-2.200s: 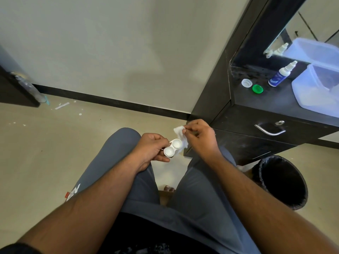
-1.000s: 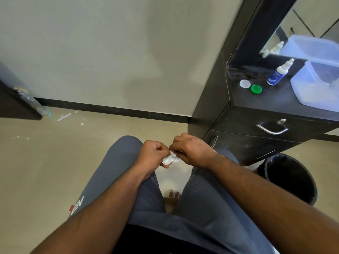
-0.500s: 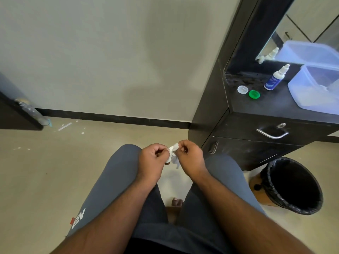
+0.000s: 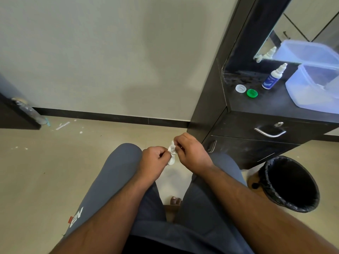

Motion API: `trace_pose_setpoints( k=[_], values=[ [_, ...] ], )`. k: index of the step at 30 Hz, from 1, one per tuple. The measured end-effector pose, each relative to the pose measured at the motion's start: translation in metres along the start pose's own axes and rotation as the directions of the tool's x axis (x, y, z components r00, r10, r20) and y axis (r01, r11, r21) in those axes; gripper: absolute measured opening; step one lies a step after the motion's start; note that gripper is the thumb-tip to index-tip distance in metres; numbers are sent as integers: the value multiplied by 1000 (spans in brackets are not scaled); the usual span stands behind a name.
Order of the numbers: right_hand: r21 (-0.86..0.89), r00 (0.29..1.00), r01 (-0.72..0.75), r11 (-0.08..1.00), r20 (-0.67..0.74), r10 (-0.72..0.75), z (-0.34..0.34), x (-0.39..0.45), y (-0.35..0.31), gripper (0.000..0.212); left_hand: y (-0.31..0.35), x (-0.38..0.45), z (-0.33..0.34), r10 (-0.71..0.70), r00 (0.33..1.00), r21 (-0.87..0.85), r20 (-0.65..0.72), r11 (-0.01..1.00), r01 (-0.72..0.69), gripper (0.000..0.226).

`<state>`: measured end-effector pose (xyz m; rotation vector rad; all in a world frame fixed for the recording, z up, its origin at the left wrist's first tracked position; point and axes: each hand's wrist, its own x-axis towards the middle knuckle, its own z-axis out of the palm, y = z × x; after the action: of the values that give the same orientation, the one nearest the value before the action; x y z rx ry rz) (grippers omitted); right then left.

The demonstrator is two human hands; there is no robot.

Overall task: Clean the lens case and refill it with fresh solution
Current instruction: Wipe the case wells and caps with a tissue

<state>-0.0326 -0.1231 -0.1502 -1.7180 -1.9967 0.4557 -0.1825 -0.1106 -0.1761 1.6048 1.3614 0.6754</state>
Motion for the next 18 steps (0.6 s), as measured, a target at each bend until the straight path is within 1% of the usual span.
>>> trace_pose_setpoints(
  k=[2,4,6,7,9,10,11,12,13,14,15,16,17,18],
  values=[
    [115,994,-95,989,-48,101,4,-1,-4,10,1,-2,0,53,998,49,-39,997,-51,27],
    [231,971,-199,952,-84,223,7,-3,-7,14,2,-4,0,102,993,71,-65,993,-97,28],
    [386,923,-311,869,-94,372,11,-5,-10,14,3,-7,0,148,985,84,-87,986,-141,29],
    [486,890,-357,798,-83,449,13,-6,-12,12,3,-8,0,175,980,96,-99,982,-165,29],
    [678,813,-422,601,-10,582,15,-6,-20,9,5,-10,1,227,965,125,-128,969,-211,28],
    [773,772,-443,454,72,631,15,-5,-24,9,5,-10,1,258,956,141,-142,961,-239,26],
    [850,721,-466,246,205,662,14,-3,-28,8,5,-10,0,297,943,158,-153,949,-273,24],
    [869,662,-495,-1,379,647,10,-3,-32,7,4,-10,0,331,930,177,-158,936,-303,22],
    [819,597,-531,-218,544,590,5,-2,-33,8,4,-10,-2,356,921,195,-155,926,-325,20],
    [745,543,-572,-345,658,521,0,-3,-31,9,4,-10,-3,367,919,204,-145,920,-335,21],
    [684,510,-615,-391,724,465,-5,-4,-27,11,3,-9,-4,362,923,199,-129,921,-334,22],
    [651,493,-648,-395,754,433,-10,-6,-21,10,3,-9,-4,334,935,178,-117,933,-311,24],
    [639,489,-671,-377,763,422,-13,-9,-15,8,2,-9,-4,275,955,129,-114,957,-261,25],
    [644,493,-682,-346,755,432,-16,-11,-10,5,1,-7,-4,178,978,32,-112,984,-176,25]
  ],
)
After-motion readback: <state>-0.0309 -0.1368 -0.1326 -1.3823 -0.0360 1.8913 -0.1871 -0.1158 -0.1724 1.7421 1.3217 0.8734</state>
